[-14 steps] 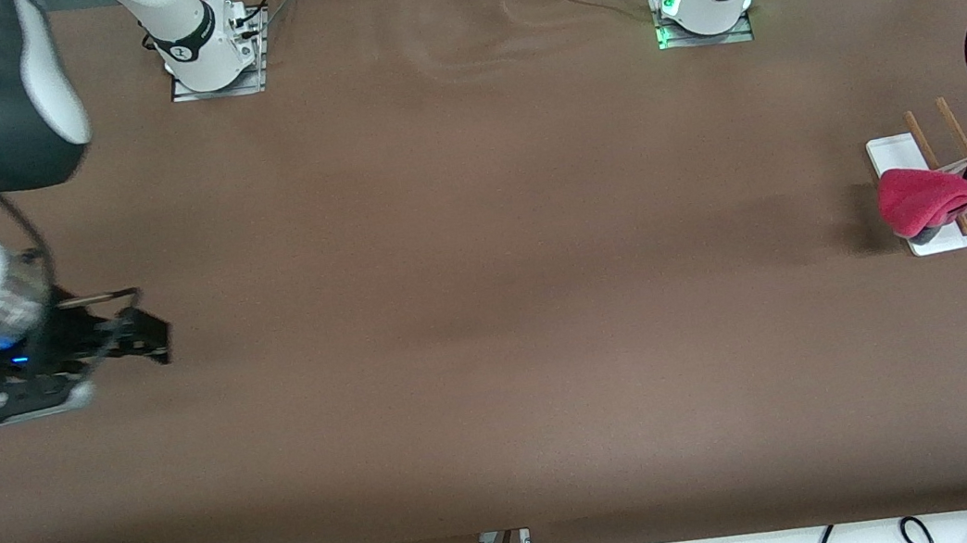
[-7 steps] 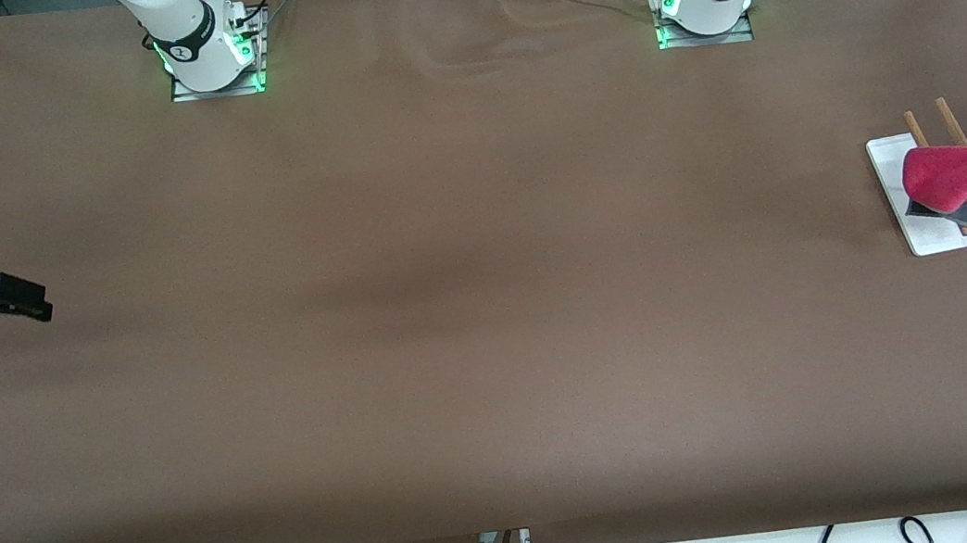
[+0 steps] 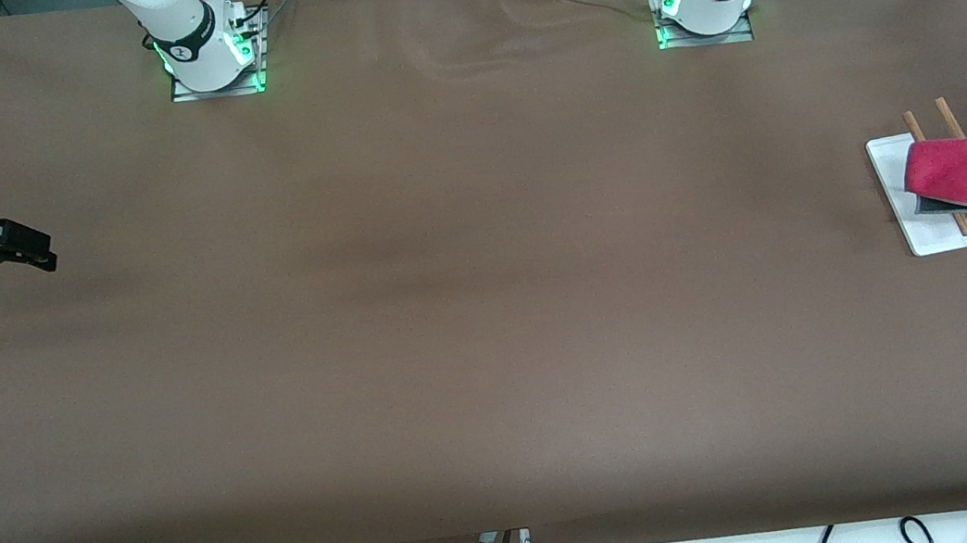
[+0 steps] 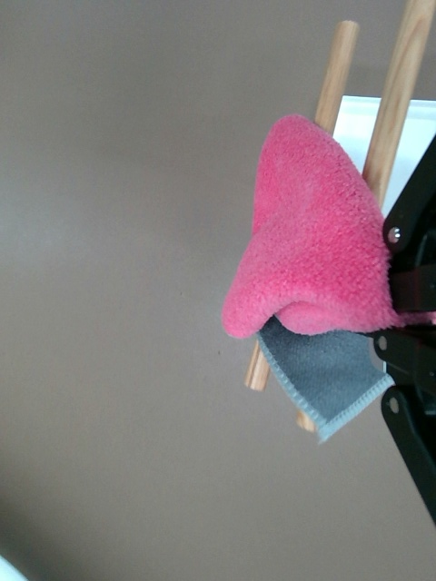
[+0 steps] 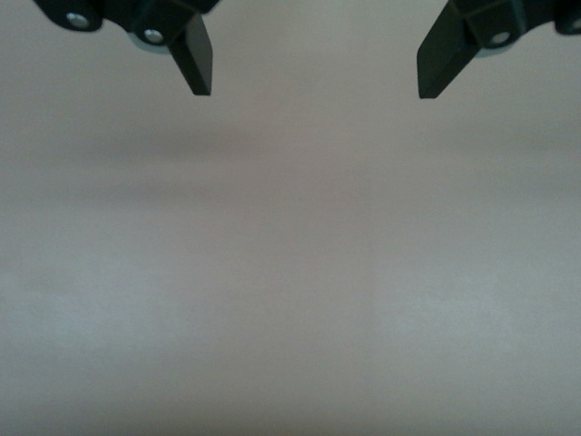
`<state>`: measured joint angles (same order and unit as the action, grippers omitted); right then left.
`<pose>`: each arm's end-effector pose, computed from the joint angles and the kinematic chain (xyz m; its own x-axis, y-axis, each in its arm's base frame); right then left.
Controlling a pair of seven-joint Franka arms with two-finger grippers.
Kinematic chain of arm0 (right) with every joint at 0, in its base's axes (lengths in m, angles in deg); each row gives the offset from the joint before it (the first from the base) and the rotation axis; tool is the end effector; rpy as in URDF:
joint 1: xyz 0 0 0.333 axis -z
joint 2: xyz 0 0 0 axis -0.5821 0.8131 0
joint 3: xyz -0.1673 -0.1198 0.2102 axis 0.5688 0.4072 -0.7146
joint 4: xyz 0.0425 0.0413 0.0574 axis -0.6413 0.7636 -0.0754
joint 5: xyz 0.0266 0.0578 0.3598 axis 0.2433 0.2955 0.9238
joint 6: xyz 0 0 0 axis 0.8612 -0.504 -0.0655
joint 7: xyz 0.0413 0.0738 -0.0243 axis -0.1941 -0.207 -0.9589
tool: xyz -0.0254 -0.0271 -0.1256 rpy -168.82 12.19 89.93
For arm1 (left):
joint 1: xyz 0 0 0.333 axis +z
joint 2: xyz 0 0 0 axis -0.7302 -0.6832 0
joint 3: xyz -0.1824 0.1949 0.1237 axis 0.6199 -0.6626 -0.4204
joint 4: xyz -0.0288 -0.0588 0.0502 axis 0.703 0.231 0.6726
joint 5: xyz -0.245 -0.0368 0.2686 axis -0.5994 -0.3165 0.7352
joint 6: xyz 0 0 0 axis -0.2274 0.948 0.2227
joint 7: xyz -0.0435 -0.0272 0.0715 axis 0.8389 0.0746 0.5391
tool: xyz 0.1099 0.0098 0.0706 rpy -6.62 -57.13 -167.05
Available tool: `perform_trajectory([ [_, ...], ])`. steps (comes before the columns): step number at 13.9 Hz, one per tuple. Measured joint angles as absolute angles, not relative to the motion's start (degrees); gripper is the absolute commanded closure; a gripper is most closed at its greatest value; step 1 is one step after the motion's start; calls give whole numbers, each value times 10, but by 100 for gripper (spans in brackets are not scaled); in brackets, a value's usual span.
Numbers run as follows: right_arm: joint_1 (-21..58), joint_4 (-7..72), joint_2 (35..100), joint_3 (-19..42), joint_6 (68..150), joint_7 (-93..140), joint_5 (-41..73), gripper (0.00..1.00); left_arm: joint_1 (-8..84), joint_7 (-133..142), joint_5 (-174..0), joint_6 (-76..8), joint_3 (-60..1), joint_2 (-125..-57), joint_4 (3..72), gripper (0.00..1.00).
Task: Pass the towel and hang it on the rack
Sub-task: 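Open the left gripper and release the towel on the rack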
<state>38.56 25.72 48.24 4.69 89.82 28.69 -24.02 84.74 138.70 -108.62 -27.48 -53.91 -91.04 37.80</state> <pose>0.5524 -0.0206 0.5357 0.9997 -0.0231 0.0012 -0.0232 -0.9986 0.0468 0.4658 0.3768 0.2813 0.3108 -0.8211 0.4788 -0.9365 -0.3507 0.0064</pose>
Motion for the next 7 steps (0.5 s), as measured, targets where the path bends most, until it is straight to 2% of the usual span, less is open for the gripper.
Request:
perform_trajectory([
  [7,402,265,440,45,898,283,-240,0,849,1387,-1086,-275,-538,-919,359,98],
])
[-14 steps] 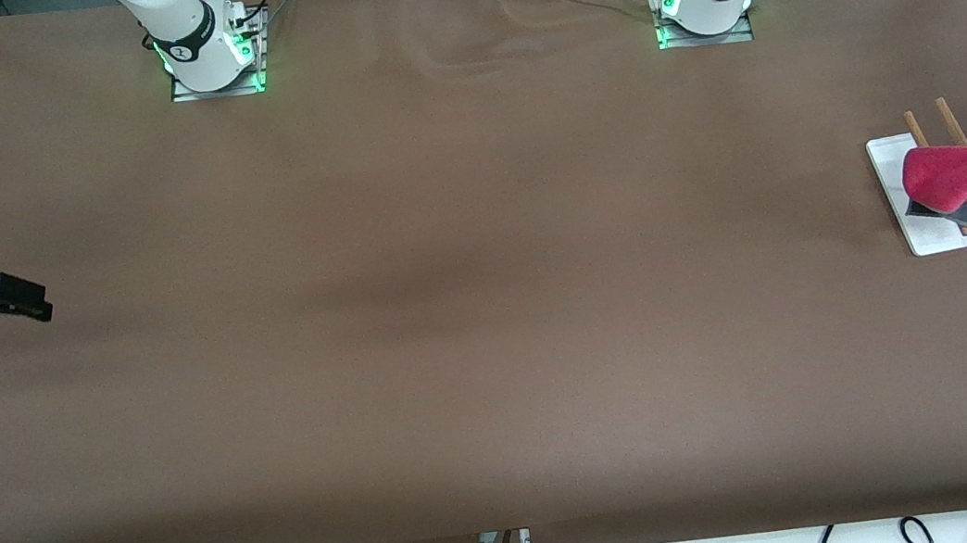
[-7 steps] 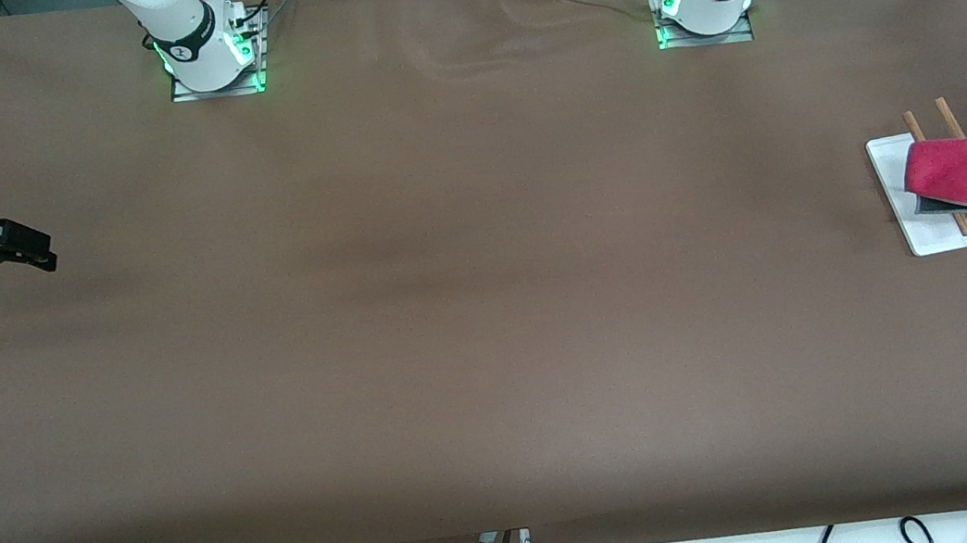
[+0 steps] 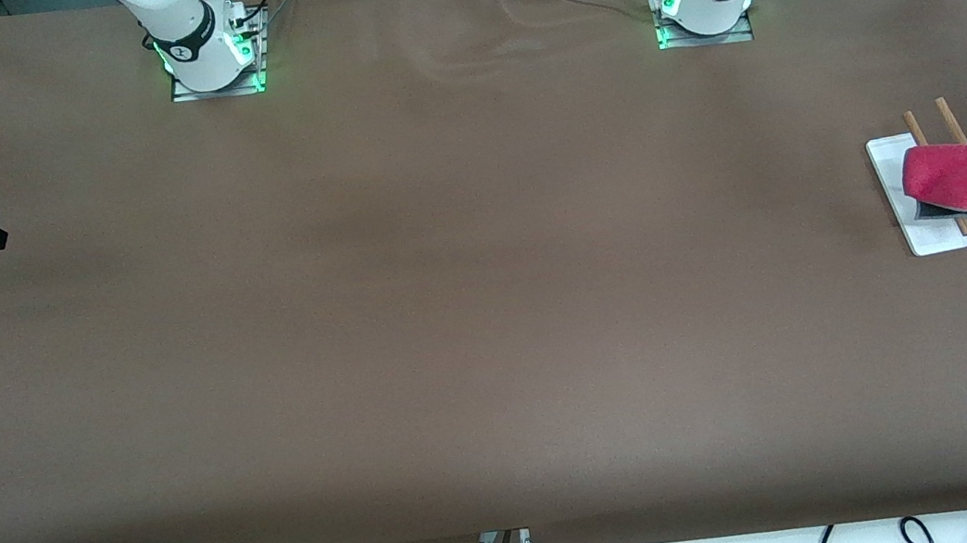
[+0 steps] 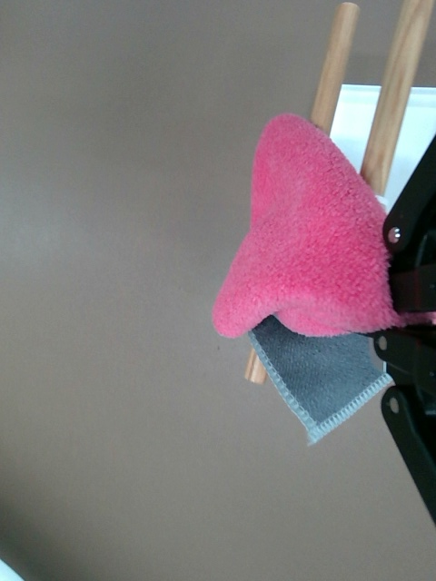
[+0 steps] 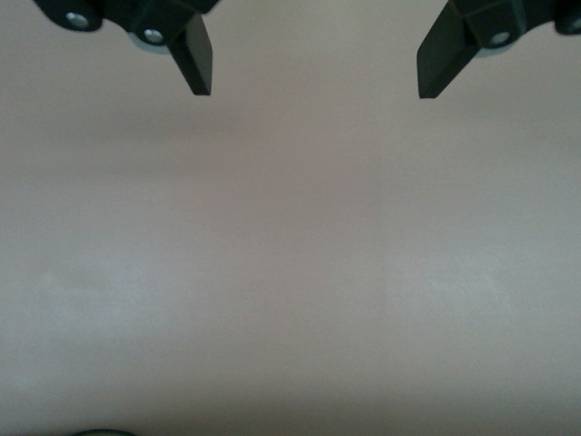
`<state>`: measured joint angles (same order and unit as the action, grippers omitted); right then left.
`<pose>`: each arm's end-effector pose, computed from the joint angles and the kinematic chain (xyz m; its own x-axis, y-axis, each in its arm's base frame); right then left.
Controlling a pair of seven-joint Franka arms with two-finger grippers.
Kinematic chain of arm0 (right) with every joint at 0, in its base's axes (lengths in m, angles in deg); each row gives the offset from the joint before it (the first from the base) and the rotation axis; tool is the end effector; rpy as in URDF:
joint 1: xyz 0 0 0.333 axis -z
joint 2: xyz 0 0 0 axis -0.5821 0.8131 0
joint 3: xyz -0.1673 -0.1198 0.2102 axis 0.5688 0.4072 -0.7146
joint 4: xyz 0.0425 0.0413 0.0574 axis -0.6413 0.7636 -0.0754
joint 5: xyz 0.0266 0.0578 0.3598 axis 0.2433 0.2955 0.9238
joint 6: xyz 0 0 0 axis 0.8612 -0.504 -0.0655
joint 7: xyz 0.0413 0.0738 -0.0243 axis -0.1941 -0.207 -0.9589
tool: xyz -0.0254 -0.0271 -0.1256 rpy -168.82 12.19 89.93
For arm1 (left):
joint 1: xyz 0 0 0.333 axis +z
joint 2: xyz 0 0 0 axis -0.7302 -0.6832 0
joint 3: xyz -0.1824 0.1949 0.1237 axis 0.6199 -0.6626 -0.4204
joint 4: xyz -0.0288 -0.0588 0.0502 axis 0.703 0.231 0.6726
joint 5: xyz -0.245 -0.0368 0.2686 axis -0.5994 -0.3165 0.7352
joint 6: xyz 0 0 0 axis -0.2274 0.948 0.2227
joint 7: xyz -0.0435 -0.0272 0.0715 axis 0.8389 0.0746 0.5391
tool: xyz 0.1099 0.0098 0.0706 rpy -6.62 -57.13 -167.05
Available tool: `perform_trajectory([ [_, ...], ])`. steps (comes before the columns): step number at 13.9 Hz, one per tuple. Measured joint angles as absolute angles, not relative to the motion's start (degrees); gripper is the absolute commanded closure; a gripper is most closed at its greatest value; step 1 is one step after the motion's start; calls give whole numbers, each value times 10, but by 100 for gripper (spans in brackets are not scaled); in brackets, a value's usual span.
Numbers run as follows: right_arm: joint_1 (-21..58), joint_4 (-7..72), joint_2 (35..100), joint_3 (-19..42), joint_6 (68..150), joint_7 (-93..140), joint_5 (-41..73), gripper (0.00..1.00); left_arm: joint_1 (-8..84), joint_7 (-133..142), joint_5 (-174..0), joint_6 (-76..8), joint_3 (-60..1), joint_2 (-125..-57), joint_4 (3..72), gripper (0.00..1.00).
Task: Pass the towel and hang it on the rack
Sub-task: 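Open the left gripper and release the towel on the rack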
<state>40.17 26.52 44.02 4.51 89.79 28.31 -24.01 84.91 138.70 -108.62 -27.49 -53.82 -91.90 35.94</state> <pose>0.5345 -0.0330 0.5694 0.9973 -0.0413 0.0600 -0.0443 -0.9978 0.0490 0.4716 0.3827 0.2851 0.3050 -0.8270 0.4722 -0.9364 -0.3508 -0.0095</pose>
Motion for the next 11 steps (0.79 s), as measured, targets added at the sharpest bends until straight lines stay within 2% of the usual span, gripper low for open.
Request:
perform_trajectory([
  [2,402,265,437,42,896,283,-240,0,857,1387,-1086,-275,-539,-920,357,85],
  [3,402,265,436,41,895,283,-240,0,863,1387,-1086,-275,-539,-922,357,69],
  [5,401,265,435,39,894,283,-240,0,870,1393,-1086,-275,-539,-931,357,10],
  [6,401,265,436,39,894,283,-240,0,871,1401,-1086,-275,-539,-937,354,0],
  [11,401,264,440,39,894,279,-240,0,871,1415,-1086,-275,-536,-958,317,0],
])
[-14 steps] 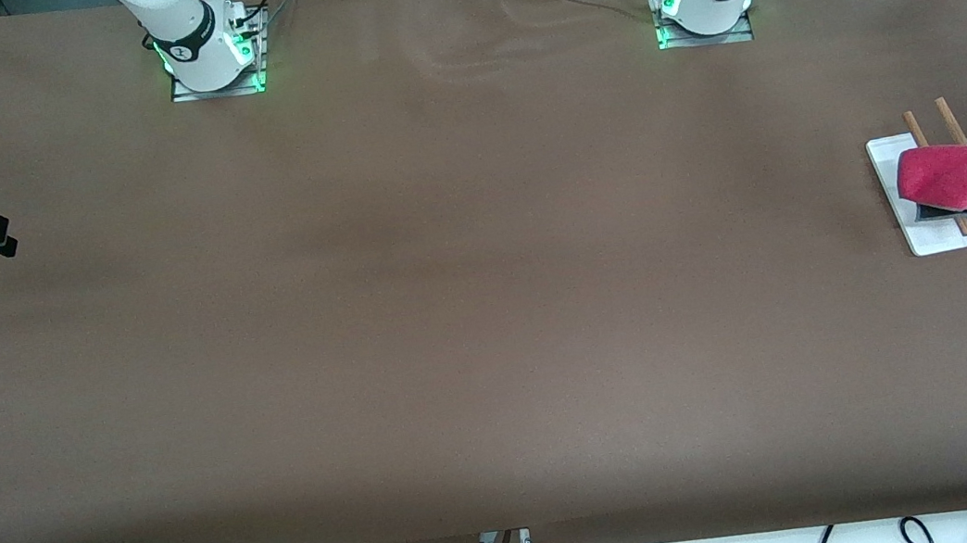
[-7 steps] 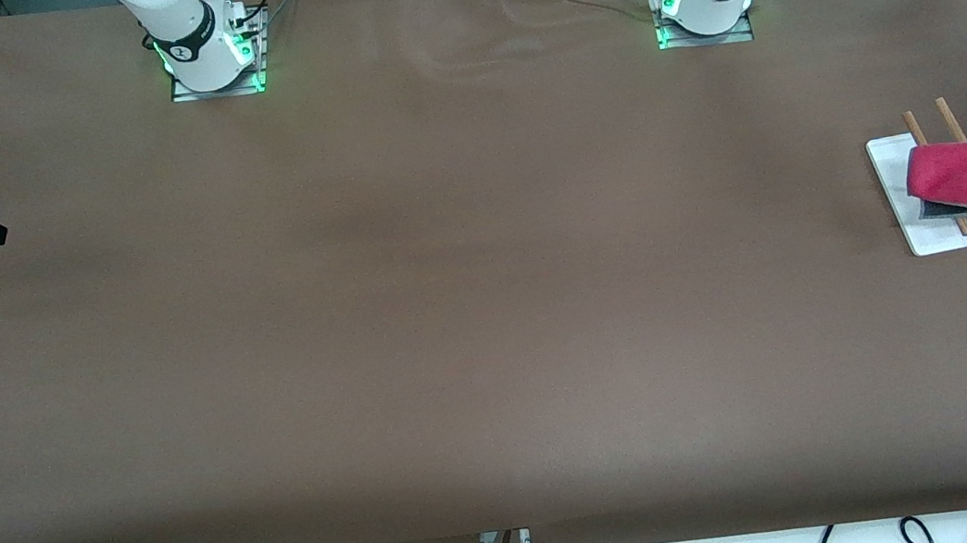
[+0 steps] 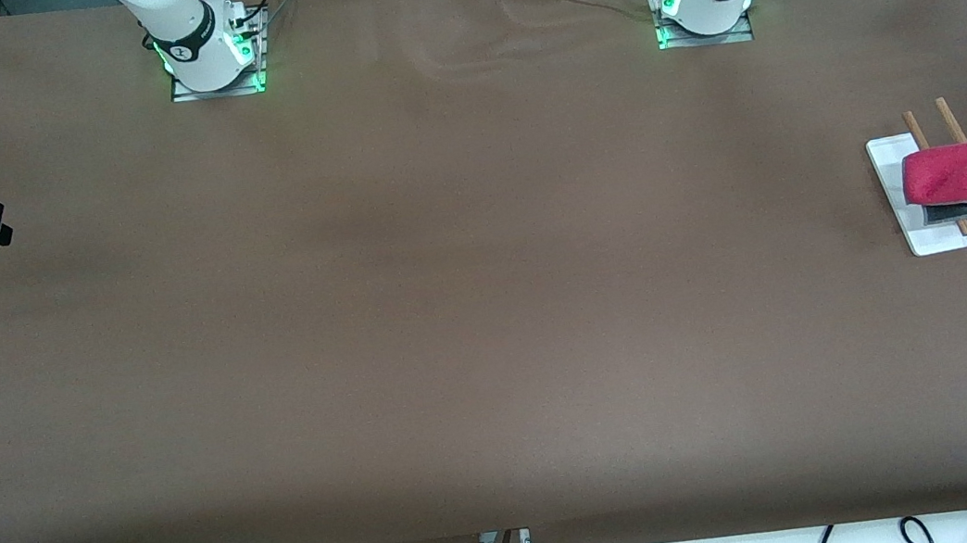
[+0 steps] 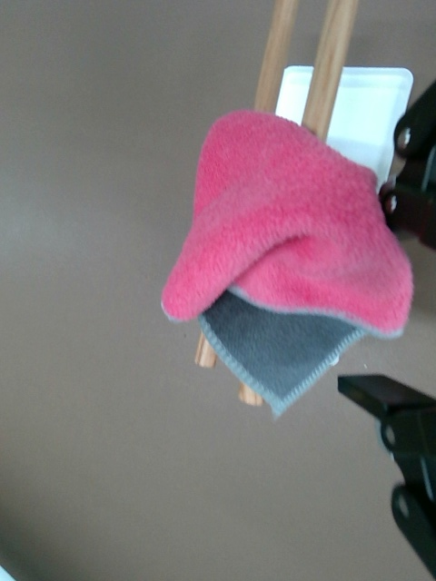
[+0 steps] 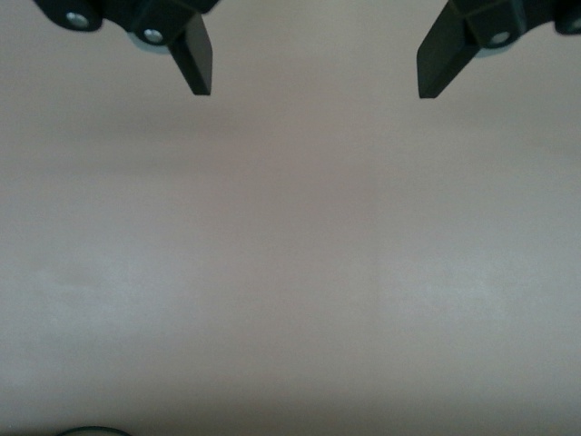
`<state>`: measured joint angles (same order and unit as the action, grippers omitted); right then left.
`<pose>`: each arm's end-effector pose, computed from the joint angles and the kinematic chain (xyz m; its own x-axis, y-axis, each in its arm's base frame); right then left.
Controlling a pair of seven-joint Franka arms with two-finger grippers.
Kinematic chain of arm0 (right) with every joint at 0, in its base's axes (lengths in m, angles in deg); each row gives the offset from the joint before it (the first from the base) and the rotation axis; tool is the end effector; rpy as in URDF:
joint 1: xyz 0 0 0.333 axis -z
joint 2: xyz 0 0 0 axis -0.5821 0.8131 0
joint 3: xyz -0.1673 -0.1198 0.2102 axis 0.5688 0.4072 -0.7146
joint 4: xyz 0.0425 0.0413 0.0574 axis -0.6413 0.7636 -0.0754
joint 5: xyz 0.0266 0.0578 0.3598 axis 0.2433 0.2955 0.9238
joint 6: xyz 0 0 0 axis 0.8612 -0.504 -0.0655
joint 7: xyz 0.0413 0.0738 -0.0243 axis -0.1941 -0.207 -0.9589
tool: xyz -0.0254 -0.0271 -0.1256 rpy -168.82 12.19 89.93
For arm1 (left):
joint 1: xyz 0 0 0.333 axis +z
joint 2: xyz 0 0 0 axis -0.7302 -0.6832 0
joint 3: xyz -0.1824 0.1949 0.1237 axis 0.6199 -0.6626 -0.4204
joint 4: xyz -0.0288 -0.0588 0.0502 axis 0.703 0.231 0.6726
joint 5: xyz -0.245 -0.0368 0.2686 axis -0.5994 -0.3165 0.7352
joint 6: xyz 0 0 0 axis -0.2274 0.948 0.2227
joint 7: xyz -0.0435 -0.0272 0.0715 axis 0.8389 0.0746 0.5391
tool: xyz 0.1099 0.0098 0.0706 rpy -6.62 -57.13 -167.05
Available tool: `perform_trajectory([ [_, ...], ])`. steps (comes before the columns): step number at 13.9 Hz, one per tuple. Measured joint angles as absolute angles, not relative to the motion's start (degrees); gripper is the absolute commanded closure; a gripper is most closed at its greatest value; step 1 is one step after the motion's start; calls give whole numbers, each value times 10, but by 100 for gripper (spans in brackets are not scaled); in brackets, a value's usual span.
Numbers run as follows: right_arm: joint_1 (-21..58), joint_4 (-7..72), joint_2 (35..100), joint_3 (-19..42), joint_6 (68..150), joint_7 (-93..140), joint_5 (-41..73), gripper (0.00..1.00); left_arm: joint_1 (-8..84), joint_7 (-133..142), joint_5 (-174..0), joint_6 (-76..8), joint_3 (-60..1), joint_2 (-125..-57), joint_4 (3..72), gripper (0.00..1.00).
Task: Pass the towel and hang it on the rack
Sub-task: 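Open the left gripper and release the towel on the rack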
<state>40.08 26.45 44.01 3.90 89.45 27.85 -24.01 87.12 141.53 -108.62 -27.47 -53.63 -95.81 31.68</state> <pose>0.5342 -0.0265 0.5695 0.9983 -0.0214 0.0550 -0.0242 -0.9985 0.0495 0.4701 0.4101 0.2729 0.2847 -0.8381 0.4653 -0.9399 -0.3394 -0.0362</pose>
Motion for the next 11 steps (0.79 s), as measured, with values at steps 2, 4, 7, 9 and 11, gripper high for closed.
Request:
perform_trajectory([
  [2,401,262,440,39,894,278,-240,0,871,1415,-1086,-274,-536,-963,298,0],
  [4,401,261,440,39,894,278,-240,0,874,1417,-1086,-274,-537,-970,279,0],
  [7,401,261,440,38,894,278,-240,0,873,1431,-1068,-273,-536,-974,235,0],
  [9,400,261,440,36,894,278,-240,0,872,1427,-1060,-257,-535,-974,206,0],
  [11,398,261,440,33,894,278,-240,0,870,1413,-1060,-234,-533,-974,186,0],
])
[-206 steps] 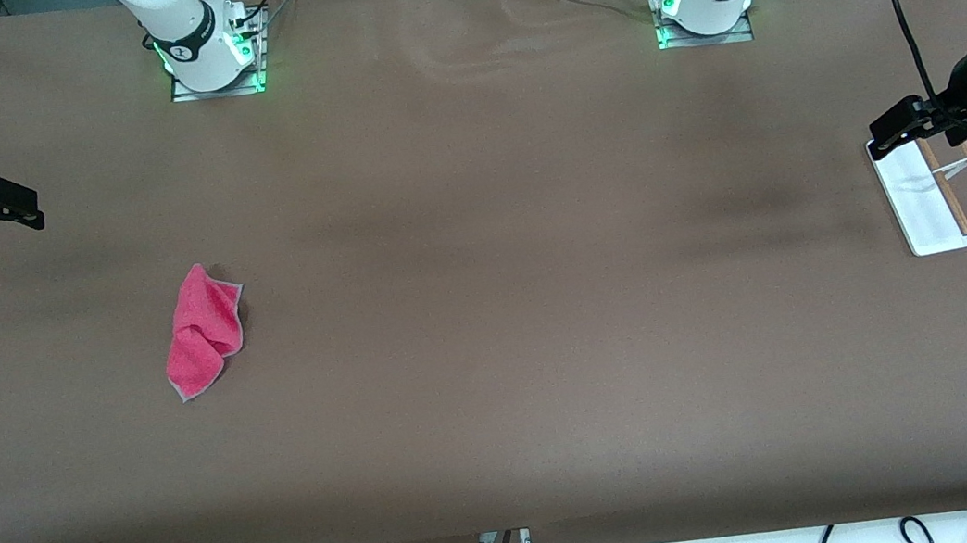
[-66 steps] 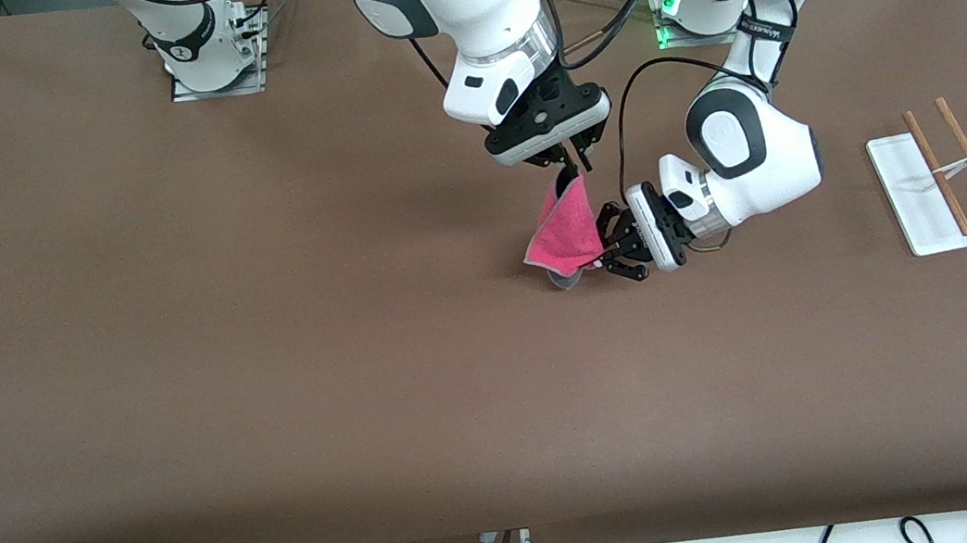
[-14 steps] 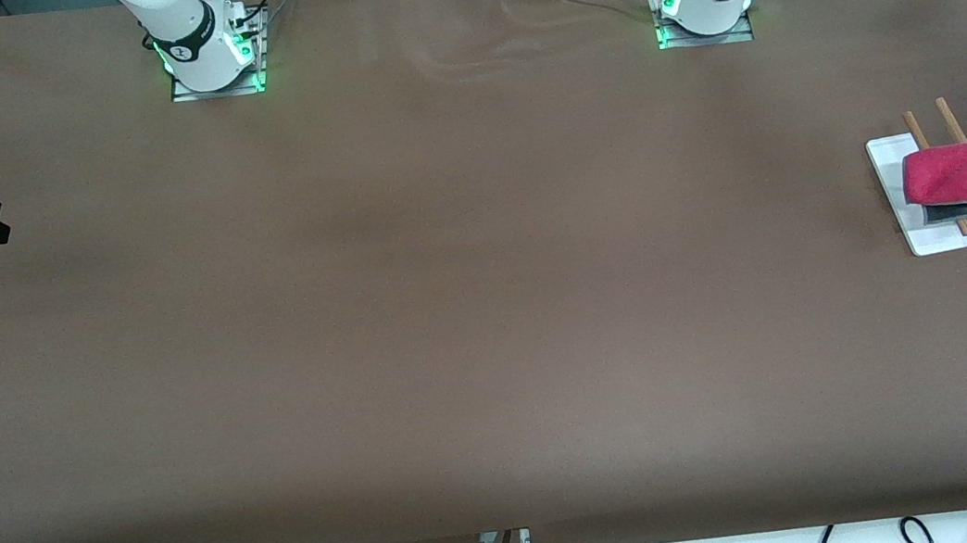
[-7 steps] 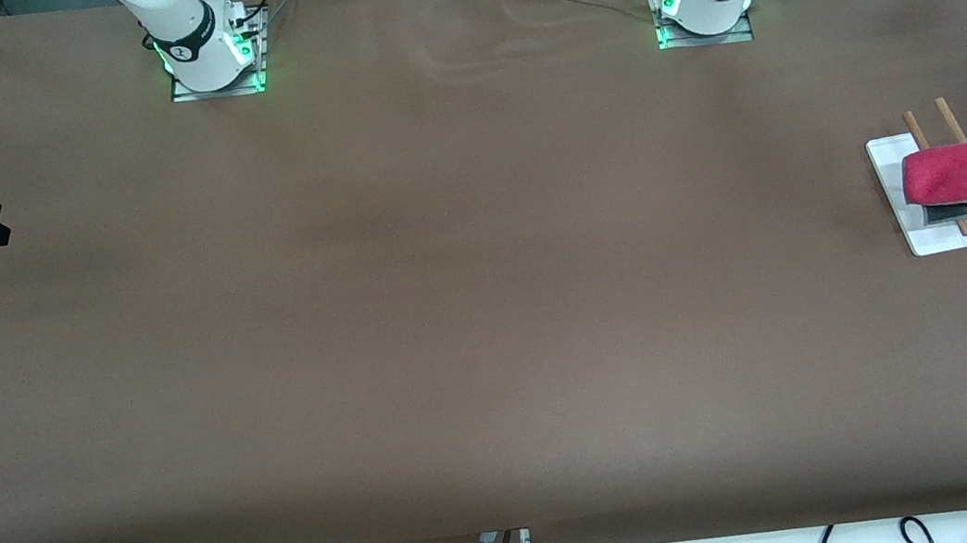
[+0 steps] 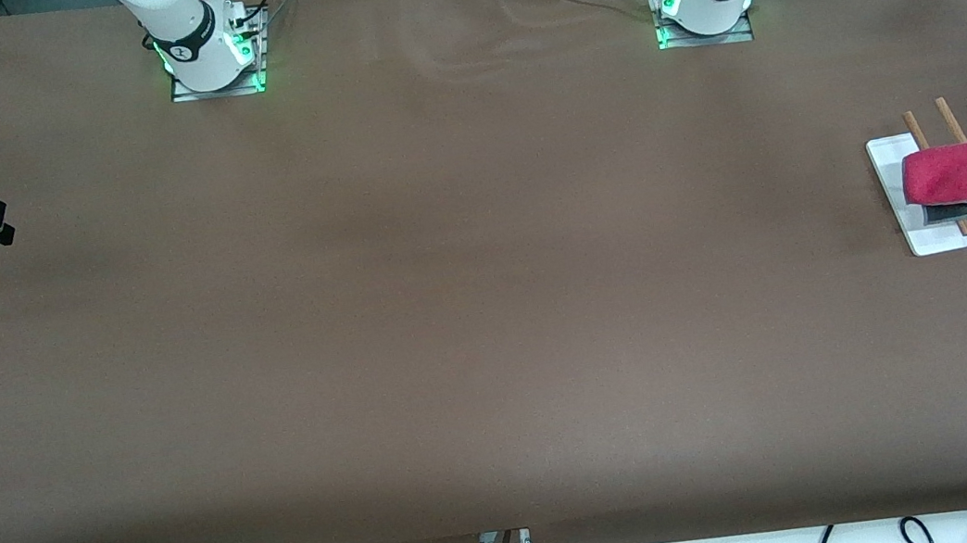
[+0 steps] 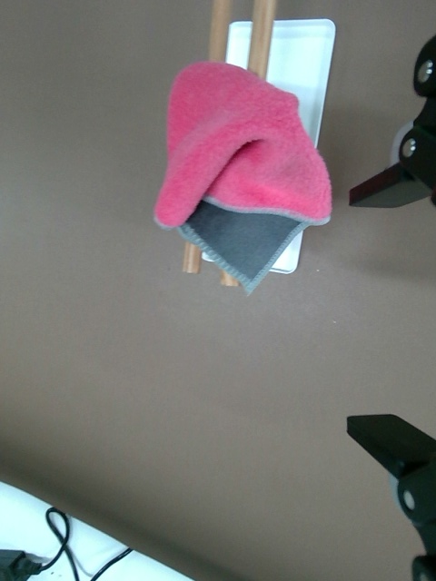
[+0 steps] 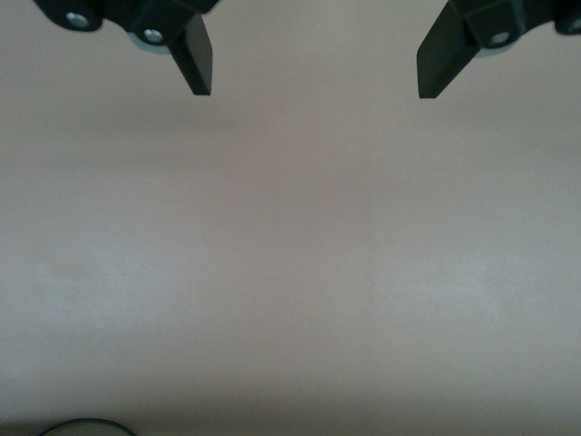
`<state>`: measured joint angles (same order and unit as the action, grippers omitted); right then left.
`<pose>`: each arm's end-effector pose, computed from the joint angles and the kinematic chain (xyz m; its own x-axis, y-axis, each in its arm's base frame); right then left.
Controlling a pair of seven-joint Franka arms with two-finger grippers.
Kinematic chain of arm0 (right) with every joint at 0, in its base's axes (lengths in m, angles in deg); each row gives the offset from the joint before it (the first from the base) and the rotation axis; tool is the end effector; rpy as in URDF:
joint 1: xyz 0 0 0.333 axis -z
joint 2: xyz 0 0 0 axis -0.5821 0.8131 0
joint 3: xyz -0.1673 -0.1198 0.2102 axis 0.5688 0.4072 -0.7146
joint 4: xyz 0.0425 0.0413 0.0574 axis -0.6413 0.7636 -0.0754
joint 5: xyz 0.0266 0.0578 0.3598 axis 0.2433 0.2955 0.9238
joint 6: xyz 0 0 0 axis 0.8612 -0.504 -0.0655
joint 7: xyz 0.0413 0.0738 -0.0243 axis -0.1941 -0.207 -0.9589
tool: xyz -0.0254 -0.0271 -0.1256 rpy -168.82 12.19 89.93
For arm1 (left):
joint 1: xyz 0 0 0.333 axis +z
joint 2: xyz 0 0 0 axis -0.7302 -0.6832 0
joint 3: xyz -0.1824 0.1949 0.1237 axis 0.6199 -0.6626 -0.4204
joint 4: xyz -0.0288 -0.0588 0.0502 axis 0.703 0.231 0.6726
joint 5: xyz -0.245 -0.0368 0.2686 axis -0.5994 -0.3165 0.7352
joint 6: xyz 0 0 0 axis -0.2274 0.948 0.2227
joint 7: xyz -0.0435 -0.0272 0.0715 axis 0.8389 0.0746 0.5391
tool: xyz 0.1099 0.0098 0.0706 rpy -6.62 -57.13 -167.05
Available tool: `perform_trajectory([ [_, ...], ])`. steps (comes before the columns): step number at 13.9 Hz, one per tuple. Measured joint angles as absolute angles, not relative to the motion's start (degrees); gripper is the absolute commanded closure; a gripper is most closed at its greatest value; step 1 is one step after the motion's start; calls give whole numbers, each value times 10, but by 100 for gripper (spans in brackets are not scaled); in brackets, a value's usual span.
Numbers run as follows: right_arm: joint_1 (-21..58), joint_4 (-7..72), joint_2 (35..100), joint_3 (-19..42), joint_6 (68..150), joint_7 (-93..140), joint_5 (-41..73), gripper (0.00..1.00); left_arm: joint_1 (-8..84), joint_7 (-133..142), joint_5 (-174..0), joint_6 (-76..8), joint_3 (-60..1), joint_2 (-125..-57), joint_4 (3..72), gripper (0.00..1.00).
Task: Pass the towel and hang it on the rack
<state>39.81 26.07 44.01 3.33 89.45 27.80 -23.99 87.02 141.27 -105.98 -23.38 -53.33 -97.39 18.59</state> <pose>0.5349 -0.0186 0.5725 0.9981 -0.0059 0.0616 -0.0090 -0.9987 0.0494 0.5053 0.4325 0.3456 0.1965 -0.9009 0.3869 -0.9522 -0.2694 -0.1437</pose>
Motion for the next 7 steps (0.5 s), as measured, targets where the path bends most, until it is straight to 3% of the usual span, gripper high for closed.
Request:
perform_trajectory([
  [7,394,259,440,31,896,278,-240,0,812,1210,-1001,-187,-523,-971,112,0],
])
